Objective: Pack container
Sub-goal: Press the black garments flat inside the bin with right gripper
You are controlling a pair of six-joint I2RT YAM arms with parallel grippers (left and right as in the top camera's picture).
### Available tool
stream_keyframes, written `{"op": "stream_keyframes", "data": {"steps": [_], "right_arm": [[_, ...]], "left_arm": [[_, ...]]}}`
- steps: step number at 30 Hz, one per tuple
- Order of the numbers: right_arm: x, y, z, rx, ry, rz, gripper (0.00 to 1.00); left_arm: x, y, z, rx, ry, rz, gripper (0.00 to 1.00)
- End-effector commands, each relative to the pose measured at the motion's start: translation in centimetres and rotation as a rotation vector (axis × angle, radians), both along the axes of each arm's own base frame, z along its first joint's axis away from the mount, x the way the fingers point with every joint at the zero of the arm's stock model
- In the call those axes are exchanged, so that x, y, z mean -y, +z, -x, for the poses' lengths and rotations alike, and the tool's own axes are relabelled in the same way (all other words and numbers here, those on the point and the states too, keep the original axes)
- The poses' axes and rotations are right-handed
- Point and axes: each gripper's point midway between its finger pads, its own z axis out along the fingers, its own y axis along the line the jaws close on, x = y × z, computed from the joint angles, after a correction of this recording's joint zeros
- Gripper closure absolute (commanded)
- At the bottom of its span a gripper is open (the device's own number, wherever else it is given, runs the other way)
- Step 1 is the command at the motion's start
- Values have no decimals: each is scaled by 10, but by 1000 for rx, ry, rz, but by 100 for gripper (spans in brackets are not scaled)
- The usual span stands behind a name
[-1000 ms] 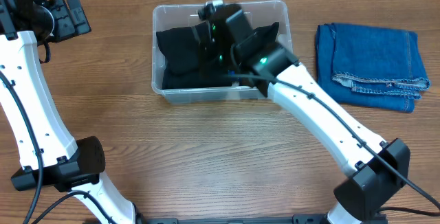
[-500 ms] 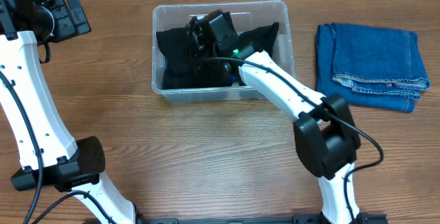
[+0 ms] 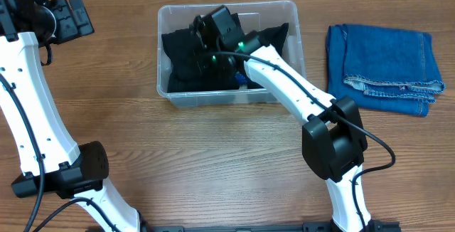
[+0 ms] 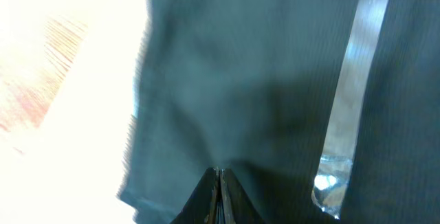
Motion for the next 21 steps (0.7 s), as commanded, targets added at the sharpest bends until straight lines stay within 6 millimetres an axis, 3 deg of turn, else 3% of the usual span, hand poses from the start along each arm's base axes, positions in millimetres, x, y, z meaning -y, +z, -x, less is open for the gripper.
{"op": "stream_keyframes", "data": {"steps": [1, 4, 7, 11, 17, 21], "right_arm": [[-20, 51, -9, 101, 43, -72, 96], [-33, 61, -9, 141, 62, -105, 96], [-48, 55, -8, 161, 83, -122, 96], [-67, 29, -11, 158, 87, -127, 96], [-61, -45, -24, 83, -3, -27, 96], [-58, -58, -26, 68, -27, -6, 96]], "left_arm": [[0, 7, 4, 17, 7, -6, 0], [0, 7, 4, 17, 7, -6, 0], [0, 7, 4, 17, 7, -6, 0], [0, 7, 4, 17, 7, -6, 0], [0, 7, 4, 17, 7, -6, 0], [0, 7, 4, 17, 7, -6, 0]]}}
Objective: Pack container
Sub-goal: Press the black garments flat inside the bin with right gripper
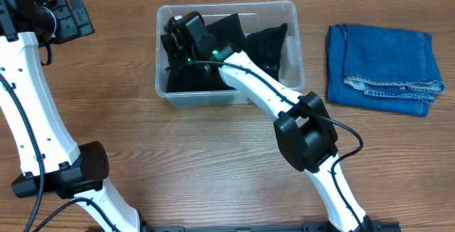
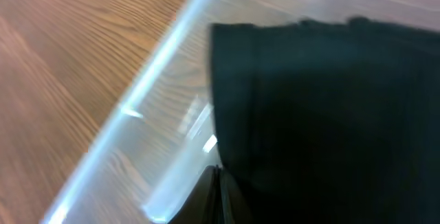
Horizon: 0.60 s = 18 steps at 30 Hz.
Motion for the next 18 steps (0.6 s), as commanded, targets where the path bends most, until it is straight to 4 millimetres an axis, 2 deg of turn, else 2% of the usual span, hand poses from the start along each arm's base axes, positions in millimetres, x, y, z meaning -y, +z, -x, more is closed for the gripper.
{"op": "stream_keyframes", "data": {"steps": [1, 6, 8, 11, 14, 15, 16, 18], "right_arm": [[5, -19, -6, -9, -41, 38, 96], [4, -14, -8, -1, -41, 29, 96], [4, -3, -9, 9, -41, 22, 96], [2, 26, -11, 39, -39, 2, 96], [5, 78, -12, 92, -26, -20, 96], [8, 99, -11, 104, -29, -28, 89], [12, 115, -10, 114, -31, -34, 75], [25, 151, -5, 124, -42, -42, 30]], "left_arm": [[-1, 7, 4, 17, 7, -6, 0], [-1, 7, 4, 17, 7, -6, 0], [-1, 7, 4, 17, 7, -6, 0], [-1, 7, 4, 17, 7, -6, 0], [-1, 7, 4, 17, 7, -6, 0], [-1, 7, 4, 17, 7, -6, 0], [-1, 7, 4, 17, 7, -6, 0], [-1, 7, 4, 17, 7, -6, 0]]}}
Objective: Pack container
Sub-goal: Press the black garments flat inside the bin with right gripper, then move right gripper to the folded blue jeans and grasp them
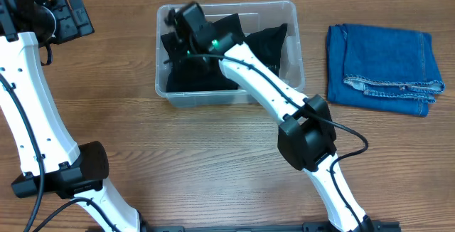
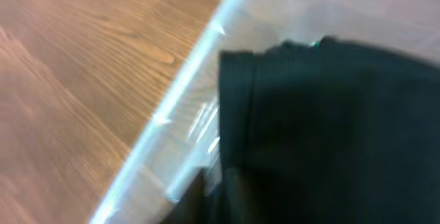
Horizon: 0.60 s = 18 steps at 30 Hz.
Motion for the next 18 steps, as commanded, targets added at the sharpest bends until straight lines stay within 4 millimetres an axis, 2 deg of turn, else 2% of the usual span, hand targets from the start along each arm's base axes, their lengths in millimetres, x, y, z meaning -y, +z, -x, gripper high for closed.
{"op": "stream_keyframes", "data": {"steps": [1, 2, 4, 7, 9, 12, 16, 17, 18], "right_arm": [[24, 119, -3, 141, -20, -86, 19], [37, 135, 0, 137, -35, -83, 10], [67, 160, 4, 131, -72, -75, 0], [110, 184, 6, 114, -141, -63, 0], [159, 197, 4, 75, -244, -59, 0], [230, 195, 1, -31, -450, -50, 0], [330, 168, 7, -253, -864, -33, 0], [363, 158, 9, -321, -1000, -46, 0], [381, 153, 9, -368, -1070, -83, 0]], "left_arm": [[0, 7, 4, 17, 6, -6, 0], [0, 7, 4, 17, 6, -6, 0], [0, 7, 4, 17, 6, -6, 0], [0, 7, 4, 17, 6, -6, 0], [0, 7, 4, 17, 6, -6, 0], [0, 7, 4, 17, 6, -6, 0], [0, 7, 4, 17, 6, -6, 0], [0, 7, 4, 17, 6, -6, 0], [0, 7, 4, 17, 7, -6, 0]]}}
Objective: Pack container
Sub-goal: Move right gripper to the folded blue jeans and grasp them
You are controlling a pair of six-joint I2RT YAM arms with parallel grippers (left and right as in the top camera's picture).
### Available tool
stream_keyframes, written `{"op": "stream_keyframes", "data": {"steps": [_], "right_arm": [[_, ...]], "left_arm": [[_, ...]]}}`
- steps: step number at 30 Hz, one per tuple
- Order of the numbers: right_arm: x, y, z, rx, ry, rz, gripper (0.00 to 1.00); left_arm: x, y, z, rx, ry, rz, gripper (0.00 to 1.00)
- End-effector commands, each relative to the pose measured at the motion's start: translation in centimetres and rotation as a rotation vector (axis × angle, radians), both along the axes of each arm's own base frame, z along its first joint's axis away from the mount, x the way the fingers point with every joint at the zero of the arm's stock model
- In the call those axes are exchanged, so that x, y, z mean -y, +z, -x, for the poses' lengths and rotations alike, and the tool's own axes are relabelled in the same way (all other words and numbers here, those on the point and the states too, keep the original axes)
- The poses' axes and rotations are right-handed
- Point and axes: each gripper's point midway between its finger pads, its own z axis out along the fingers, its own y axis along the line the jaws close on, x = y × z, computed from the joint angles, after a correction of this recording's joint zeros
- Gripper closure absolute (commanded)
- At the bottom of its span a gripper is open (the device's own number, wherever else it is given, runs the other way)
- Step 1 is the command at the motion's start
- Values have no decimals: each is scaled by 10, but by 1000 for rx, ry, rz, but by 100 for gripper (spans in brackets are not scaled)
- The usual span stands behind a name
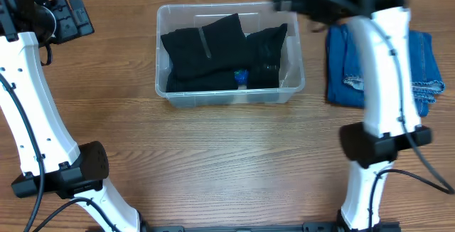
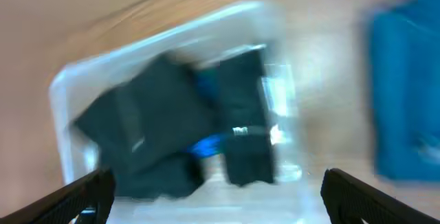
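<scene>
The clear plastic container [image 1: 293, 90] stands at the table's back middle with black garments [image 1: 202, 50] packed inside and a small blue item [image 1: 242, 78] among them. My right gripper hangs high over the container's back right corner, blurred. In the right wrist view it [image 2: 220, 207] is wide open with nothing between its fingers [image 2: 86, 193], looking down on the container [image 2: 62, 86] and the black garments [image 2: 151, 135]. Folded blue jeans [image 1: 423, 61] lie on the table to the right, partly behind my right arm. My left gripper [image 1: 70, 17] is raised at the far left.
The left arm's white links rise along the table's left side. The right arm stands upright at the right, crossing in front of the jeans. Bare wood lies in front of the container [image 1: 213, 154].
My right gripper was low at the container's back left corner against black cloth. Now it is raised, over the back right corner, and wide open. The black garments stay in the container.
First my right gripper was shut, deep in the container's middle over black cloth. Then it was at the container's left end, still shut, then at the back left corner. Now it is up and open, empty. The left arm stayed put.
</scene>
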Motion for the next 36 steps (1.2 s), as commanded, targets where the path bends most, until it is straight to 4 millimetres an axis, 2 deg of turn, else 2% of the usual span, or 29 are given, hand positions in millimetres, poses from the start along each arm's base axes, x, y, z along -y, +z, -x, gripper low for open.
{"op": "stream_keyframes", "data": {"steps": [1, 6, 11, 18, 19, 23, 27, 31, 36], "right_arm": [[68, -11, -2, -103, -385, -117, 0], [134, -40, 4, -201, -615, -123, 0], [186, -85, 26, -348, -777, -68, 0], [229, -148, 67, -564, -908, -62, 0], [238, -165, 79, -619, -937, -65, 0], [248, -202, 93, -681, -949, -68, 0], [245, -240, 94, -684, -933, -75, 0], [240, -269, 89, -656, -925, -104, 0], [238, -296, 90, -635, -924, -114, 0]], "left_arm": [[0, 7, 4, 17, 7, -6, 0], [0, 7, 4, 17, 7, -6, 0], [0, 7, 4, 17, 7, -6, 0], [0, 7, 4, 17, 7, -6, 0], [0, 7, 4, 17, 7, -6, 0], [-1, 7, 4, 17, 7, -6, 0], [0, 7, 4, 17, 7, -6, 0], [-1, 7, 4, 17, 7, -6, 0], [0, 7, 4, 17, 7, -6, 0]]}}
